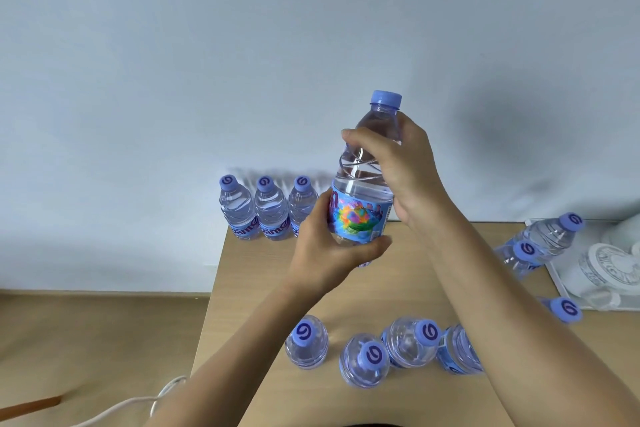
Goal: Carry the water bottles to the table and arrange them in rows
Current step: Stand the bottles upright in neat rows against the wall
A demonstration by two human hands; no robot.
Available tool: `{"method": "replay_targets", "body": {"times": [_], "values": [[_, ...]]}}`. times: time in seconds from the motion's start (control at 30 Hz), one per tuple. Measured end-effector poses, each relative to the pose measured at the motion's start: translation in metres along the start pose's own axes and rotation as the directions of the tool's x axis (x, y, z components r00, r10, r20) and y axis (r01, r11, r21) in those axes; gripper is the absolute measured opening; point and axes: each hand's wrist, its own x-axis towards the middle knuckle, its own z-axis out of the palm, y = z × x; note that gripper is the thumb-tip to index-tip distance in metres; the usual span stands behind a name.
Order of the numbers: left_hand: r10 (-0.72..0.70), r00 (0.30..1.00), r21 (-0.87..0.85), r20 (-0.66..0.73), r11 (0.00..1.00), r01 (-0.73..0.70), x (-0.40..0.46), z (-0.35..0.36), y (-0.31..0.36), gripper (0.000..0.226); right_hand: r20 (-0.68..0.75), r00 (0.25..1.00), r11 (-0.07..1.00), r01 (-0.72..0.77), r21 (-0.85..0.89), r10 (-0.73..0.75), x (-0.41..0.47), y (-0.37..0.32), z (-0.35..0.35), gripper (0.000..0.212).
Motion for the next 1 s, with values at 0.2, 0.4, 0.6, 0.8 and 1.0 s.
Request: {"method": "replay_targets", "body": {"times": [0.2, 0.4, 0.6, 0.8, 1.0], "values": [[-0.034, 0.988, -0.066, 0.154, 0.997, 0.045, 0.002, -0.006, 0.007, 0.057, 0.052, 0.997, 0.992, -0.069, 0.109, 0.063, 0.002, -0.009, -0.004, 0.011], [-0.041, 0.956, -0.181, 0.291, 0.979, 0.097, 0.005, -0.012, 0.01, 0.05, 0.197, 0.979, 0.967, -0.106, 0.232, 0.06, 0.006, -0.018, -0.011, 0.01], [-0.06, 0.985, -0.11, 0.165, 0.991, 0.079, 0.004, -0.009, 0.007, 0.048, 0.05, 0.999, 0.998, -0.017, 0.061, 0.014, 0.001, -0.013, -0.007, 0.03], [-0.007, 1.0, -0.012, 0.009, 1.0, 0.007, 0.003, 0.0, 0.001, 0.055, -0.141, 0.987, 0.995, 0.066, -0.078, -0.076, -0.011, -0.004, 0.007, 0.034], [-0.069, 0.99, -0.113, 0.122, 0.99, 0.083, 0.004, -0.004, 0.002, 0.058, -0.022, 0.998, 0.998, 0.057, 0.026, -0.057, -0.004, -0.012, 0.003, 0.023]]}}
